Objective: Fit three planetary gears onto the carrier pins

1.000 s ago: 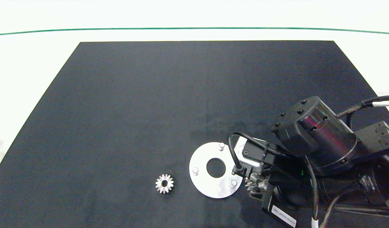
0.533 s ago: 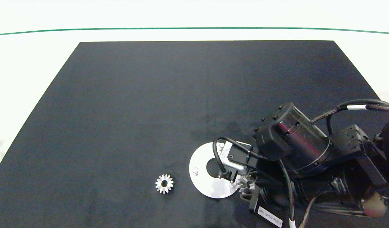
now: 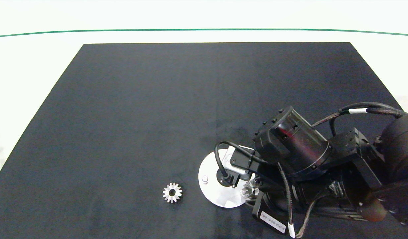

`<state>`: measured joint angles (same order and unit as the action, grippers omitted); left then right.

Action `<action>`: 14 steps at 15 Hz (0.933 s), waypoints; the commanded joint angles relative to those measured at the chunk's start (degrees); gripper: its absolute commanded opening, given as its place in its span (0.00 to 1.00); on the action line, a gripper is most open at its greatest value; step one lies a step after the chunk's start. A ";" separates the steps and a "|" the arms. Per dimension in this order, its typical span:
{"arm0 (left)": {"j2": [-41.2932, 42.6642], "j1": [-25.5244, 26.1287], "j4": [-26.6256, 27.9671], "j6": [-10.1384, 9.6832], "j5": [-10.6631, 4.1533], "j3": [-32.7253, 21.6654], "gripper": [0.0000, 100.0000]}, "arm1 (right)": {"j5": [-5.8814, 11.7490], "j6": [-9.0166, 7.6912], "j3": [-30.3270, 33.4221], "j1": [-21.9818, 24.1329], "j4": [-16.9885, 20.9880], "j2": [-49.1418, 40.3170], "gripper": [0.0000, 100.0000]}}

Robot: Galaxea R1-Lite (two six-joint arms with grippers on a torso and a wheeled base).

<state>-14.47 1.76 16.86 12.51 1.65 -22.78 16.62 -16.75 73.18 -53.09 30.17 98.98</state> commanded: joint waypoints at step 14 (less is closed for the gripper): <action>-0.73 0.18 -1.22 0.06 0.02 -0.24 1.00 | 0.08 0.05 0.47 0.44 -0.11 2.45 0.16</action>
<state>-15.07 1.89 15.62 12.53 1.65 -22.91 16.66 -16.62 73.59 -52.72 29.95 101.05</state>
